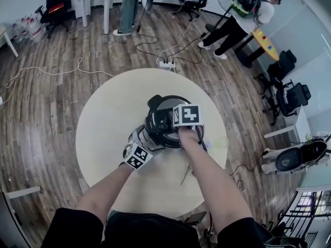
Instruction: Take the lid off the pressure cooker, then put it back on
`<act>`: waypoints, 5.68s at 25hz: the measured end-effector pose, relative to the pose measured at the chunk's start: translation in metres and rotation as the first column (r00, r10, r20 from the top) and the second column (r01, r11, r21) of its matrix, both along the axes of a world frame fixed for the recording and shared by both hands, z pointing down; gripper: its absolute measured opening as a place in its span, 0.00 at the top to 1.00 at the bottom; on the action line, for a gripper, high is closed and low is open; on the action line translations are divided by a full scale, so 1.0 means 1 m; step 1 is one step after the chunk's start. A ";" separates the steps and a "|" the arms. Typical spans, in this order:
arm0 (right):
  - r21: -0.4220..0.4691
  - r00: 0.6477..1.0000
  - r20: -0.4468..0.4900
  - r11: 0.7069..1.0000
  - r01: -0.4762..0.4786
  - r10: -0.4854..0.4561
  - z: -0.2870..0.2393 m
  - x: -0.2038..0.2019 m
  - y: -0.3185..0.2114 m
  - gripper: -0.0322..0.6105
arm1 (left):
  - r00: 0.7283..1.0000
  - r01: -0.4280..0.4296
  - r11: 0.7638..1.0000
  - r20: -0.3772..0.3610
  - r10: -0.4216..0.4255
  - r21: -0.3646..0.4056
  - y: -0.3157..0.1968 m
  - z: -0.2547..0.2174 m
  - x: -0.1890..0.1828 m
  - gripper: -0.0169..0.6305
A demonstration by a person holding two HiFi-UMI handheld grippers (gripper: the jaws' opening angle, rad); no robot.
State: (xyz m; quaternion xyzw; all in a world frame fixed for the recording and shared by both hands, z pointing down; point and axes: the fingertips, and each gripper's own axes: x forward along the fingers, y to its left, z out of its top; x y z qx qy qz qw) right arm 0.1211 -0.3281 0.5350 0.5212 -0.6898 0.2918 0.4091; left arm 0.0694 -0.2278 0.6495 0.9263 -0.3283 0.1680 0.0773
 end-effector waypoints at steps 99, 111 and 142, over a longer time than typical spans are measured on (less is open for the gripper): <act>-0.275 0.966 0.028 0.927 0.255 -0.258 0.201 -0.006 0.310 0.50 | 1.000 0.006 1.000 0.021 -0.006 -0.017 0.000 -0.006 -0.006 0.06; -0.245 0.962 0.089 0.930 0.273 -0.259 0.127 0.018 0.300 0.50 | 1.000 0.005 1.000 0.026 -0.004 -0.020 0.000 -0.004 -0.007 0.06; -0.058 0.994 0.108 0.998 0.003 0.004 -0.104 0.127 0.036 0.50 | 1.000 0.006 1.000 0.010 -0.006 -0.007 0.001 -0.003 -0.002 0.06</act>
